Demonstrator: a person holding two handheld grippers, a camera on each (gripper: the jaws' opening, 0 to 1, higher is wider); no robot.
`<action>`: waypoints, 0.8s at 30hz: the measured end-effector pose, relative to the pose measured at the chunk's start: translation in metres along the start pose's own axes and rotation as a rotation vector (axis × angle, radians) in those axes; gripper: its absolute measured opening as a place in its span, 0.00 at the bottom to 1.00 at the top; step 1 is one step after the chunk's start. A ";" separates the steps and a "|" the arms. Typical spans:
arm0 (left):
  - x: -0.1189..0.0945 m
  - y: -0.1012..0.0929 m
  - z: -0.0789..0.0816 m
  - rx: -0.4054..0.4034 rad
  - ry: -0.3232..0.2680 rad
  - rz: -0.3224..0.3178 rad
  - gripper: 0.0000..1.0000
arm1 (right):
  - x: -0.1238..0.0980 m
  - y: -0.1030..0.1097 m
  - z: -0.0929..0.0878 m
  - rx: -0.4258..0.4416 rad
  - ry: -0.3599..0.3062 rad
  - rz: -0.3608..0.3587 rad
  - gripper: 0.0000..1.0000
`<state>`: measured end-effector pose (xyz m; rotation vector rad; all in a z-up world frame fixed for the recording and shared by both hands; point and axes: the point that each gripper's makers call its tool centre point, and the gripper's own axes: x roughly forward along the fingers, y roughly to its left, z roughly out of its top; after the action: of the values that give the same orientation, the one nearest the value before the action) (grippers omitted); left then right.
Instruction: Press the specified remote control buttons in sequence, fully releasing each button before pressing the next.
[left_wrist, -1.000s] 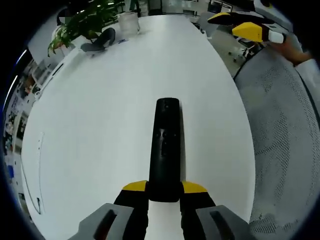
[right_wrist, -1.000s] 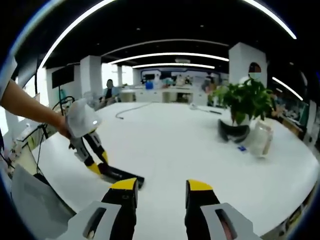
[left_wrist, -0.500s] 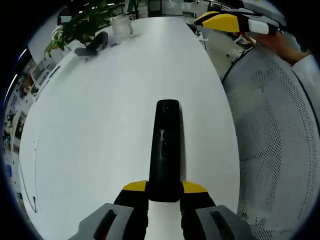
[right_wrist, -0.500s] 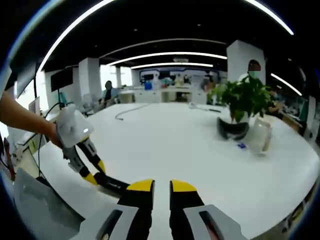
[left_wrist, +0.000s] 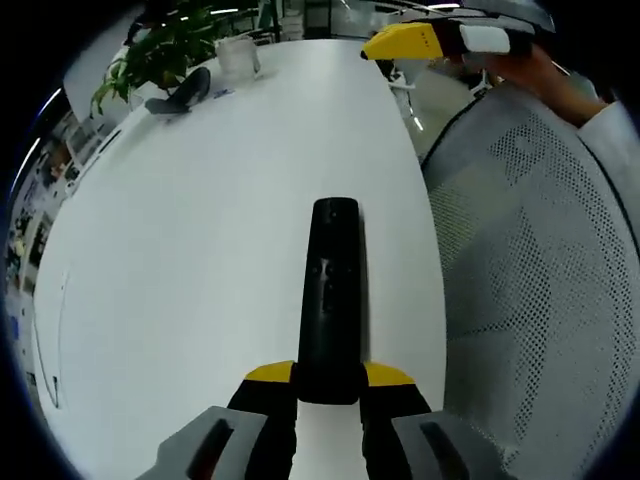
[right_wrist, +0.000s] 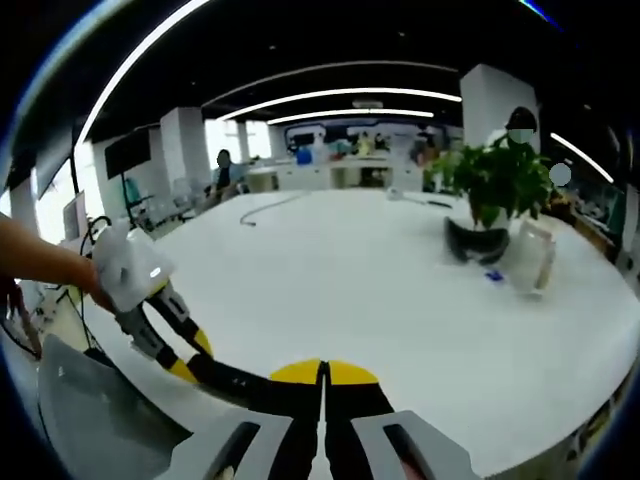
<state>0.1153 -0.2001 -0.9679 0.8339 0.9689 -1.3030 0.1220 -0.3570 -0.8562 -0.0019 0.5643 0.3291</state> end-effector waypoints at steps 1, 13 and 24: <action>0.000 -0.002 0.000 0.001 -0.001 0.002 0.22 | 0.001 0.003 -0.004 0.013 0.027 0.017 0.00; 0.006 -0.032 0.000 0.000 -0.024 0.008 0.22 | 0.006 0.007 -0.021 0.044 0.137 0.029 0.00; 0.011 -0.048 0.005 -0.036 -0.047 0.032 0.22 | 0.006 0.020 -0.030 0.162 0.205 0.098 0.00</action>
<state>0.0677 -0.2134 -0.9745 0.7848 0.9360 -1.2693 0.1045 -0.3392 -0.8829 0.1503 0.7951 0.3797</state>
